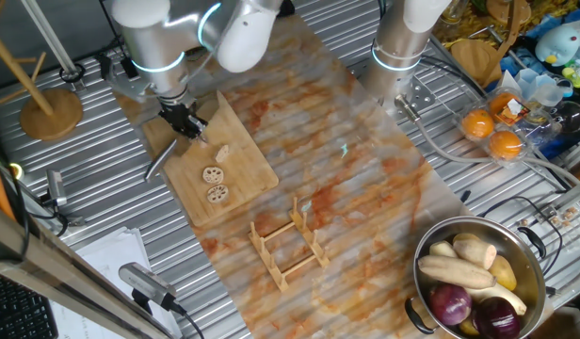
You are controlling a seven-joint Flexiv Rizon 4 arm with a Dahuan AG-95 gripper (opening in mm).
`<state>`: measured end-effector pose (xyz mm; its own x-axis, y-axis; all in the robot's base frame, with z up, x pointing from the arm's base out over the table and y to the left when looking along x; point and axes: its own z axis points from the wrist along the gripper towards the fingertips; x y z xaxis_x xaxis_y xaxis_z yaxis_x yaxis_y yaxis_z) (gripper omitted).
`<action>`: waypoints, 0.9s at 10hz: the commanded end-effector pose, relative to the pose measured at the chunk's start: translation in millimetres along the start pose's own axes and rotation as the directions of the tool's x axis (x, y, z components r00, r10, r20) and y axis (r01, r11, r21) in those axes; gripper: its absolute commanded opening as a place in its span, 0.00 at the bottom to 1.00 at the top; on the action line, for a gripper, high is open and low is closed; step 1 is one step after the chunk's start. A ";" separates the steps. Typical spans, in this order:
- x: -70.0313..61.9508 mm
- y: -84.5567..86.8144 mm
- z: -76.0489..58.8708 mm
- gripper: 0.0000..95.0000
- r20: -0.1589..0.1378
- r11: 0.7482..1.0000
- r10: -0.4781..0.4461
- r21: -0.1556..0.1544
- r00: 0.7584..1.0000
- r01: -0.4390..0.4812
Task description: Slice the lotus root
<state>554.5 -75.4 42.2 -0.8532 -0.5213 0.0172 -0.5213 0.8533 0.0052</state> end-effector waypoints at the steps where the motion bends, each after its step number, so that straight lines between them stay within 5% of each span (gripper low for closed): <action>1: 4.1 3.9 -10.2 0.00 0.002 1.000 0.008 0.011 1.000 -0.008; 4: 6.0 10.5 -35.7 0.00 -0.008 1.000 0.021 0.017 1.000 -0.021; 9: 6.9 11.3 -41.3 0.00 -0.017 0.999 0.043 0.001 0.999 -0.043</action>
<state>543.8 -68.6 82.3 -0.8753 -0.4824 0.0328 -0.4825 0.8759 0.0053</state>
